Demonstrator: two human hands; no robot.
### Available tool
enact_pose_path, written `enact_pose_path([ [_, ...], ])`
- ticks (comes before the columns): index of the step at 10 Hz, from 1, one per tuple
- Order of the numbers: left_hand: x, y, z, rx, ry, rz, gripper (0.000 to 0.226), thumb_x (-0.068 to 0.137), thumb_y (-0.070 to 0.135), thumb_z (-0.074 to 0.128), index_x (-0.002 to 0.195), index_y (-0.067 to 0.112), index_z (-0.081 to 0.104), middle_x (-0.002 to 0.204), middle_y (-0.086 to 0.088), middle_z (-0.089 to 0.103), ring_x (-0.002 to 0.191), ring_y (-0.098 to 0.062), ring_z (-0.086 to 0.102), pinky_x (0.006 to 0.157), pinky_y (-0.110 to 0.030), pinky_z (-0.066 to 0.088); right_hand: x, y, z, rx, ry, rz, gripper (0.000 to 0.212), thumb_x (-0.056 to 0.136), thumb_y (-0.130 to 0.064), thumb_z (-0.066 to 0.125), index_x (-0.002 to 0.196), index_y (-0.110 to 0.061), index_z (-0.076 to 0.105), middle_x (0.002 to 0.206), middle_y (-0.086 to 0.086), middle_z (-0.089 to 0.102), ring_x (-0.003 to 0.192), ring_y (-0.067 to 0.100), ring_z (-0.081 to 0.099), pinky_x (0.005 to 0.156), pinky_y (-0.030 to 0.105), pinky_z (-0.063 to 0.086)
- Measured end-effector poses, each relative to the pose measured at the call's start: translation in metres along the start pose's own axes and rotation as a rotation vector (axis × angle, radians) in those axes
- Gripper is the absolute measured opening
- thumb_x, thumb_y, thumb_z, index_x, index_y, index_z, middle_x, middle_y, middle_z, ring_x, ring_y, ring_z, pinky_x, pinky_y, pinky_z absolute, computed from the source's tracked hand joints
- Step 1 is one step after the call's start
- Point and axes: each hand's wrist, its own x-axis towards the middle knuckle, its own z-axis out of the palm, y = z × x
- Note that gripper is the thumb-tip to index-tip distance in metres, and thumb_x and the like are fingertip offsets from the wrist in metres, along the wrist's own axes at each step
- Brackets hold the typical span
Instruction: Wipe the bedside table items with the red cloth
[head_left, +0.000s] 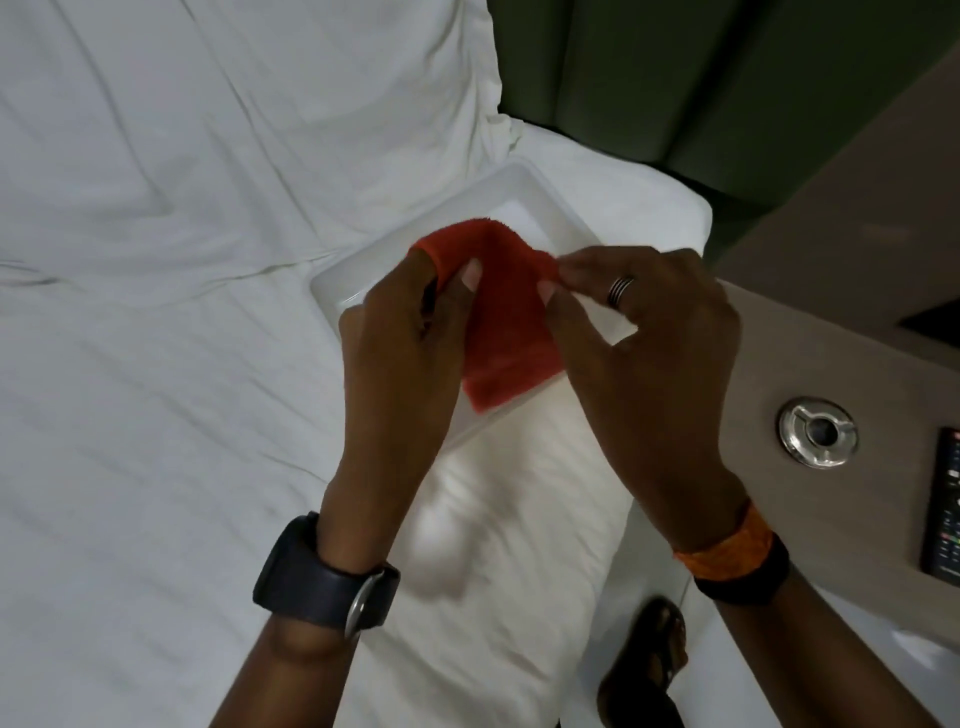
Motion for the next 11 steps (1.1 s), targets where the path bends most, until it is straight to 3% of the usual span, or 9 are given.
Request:
enact_pose_path([
  [2, 0.02, -0.002, -0.007, -0.188, -0.158, -0.077, 0.053, 0.103, 0.025, 0.057, 0.15, 0.029, 0.034, 0.139, -0.005, 0.06, 0.122, -0.021, 0.063, 0.096, -0.048, 0.058, 0.035, 0.0, 0.009, 0.314, -0.339, 0.292, 0.007, 0.102, -0.027, 0.053, 0.103, -0.021, 0.056, 0.046, -0.021, 0.053, 0.047, -0.006, 0.05, 0.051, 0.006, 0.038],
  [3, 0.025, -0.001, -0.012, -0.26, -0.213, -0.071, 0.072, 0.098, 0.02, 0.065, 0.154, 0.032, 0.021, 0.149, 0.006, 0.047, 0.122, -0.018, 0.064, 0.095, -0.045, 0.06, 0.047, 0.002, 0.008, 0.377, -0.391, 0.282, 0.007, 0.102, -0.03, 0.054, 0.104, -0.024, 0.056, 0.053, -0.017, 0.058, 0.053, -0.006, 0.053, 0.059, 0.014, 0.043],
  [4, 0.026, 0.002, -0.012, -0.255, -0.174, 0.014, 0.09, 0.086, 0.01, 0.078, 0.154, 0.021, 0.021, 0.147, 0.024, 0.033, 0.085, -0.014, 0.075, 0.075, -0.027, 0.064, 0.06, 0.007, 0.006, 0.335, -0.324, 0.23, 0.005, 0.095, -0.034, 0.066, 0.094, -0.032, 0.062, 0.059, -0.02, 0.066, 0.063, -0.007, 0.063, 0.065, 0.015, 0.049],
  [5, 0.028, 0.003, -0.007, -0.236, -0.121, 0.085, 0.086, 0.082, 0.008, 0.082, 0.149, 0.011, 0.029, 0.149, 0.008, 0.039, 0.078, -0.013, 0.074, 0.072, -0.029, 0.064, 0.072, 0.009, 0.005, 0.225, -0.249, 0.193, 0.01, 0.088, -0.04, 0.072, 0.086, -0.036, 0.063, 0.058, -0.023, 0.064, 0.061, -0.014, 0.063, 0.06, 0.004, 0.049],
  [6, 0.041, -0.001, 0.01, -0.24, -0.001, 0.062, 0.063, 0.081, 0.018, 0.083, 0.131, 0.011, 0.046, 0.117, -0.022, 0.066, 0.077, -0.017, 0.073, 0.075, -0.045, 0.066, 0.099, 0.022, 0.02, 0.082, -0.185, 0.119, 0.02, 0.079, -0.045, 0.077, 0.072, -0.03, 0.067, 0.06, -0.028, 0.053, 0.055, -0.015, 0.058, 0.057, -0.003, 0.041],
  [7, 0.061, -0.018, 0.03, -0.235, 0.099, -0.042, 0.05, 0.079, 0.026, 0.083, 0.118, 0.016, 0.053, 0.097, -0.021, 0.072, 0.081, -0.025, 0.074, 0.079, -0.052, 0.063, 0.121, 0.042, 0.047, -0.062, -0.214, 0.168, 0.037, 0.074, -0.047, 0.08, 0.061, -0.024, 0.054, 0.06, -0.017, 0.046, 0.057, -0.003, 0.053, 0.052, 0.004, 0.037],
  [8, 0.083, -0.048, 0.061, -0.213, 0.152, -0.318, 0.043, 0.083, 0.028, 0.079, 0.118, 0.014, 0.057, 0.112, -0.02, 0.07, 0.105, -0.035, 0.068, 0.097, -0.053, 0.056, 0.141, 0.077, 0.087, -0.137, -0.42, 0.317, 0.042, 0.083, -0.043, 0.074, 0.091, -0.002, 0.065, 0.095, 0.005, 0.064, 0.1, 0.023, 0.063, 0.082, 0.027, 0.052],
  [9, 0.083, -0.082, 0.076, -0.058, 0.0, -0.435, 0.047, 0.089, 0.027, 0.075, 0.129, 0.014, 0.055, 0.138, -0.013, 0.052, 0.125, -0.029, 0.055, 0.11, -0.043, 0.047, 0.131, 0.096, 0.086, -0.124, -0.433, 0.223, 0.032, 0.092, -0.03, 0.064, 0.088, 0.002, 0.061, 0.096, 0.009, 0.064, 0.098, 0.023, 0.058, 0.092, 0.029, 0.049],
  [11, 0.062, -0.057, 0.084, 0.197, -0.03, -0.155, 0.045, 0.094, 0.018, 0.063, 0.137, 0.01, 0.052, 0.142, -0.016, 0.045, 0.129, -0.03, 0.05, 0.112, -0.034, 0.041, 0.101, 0.099, 0.028, -0.278, -0.302, -0.01, 0.037, 0.097, -0.034, 0.056, 0.124, -0.01, 0.063, 0.132, 0.008, 0.064, 0.127, 0.024, 0.055, 0.108, 0.032, 0.039],
])
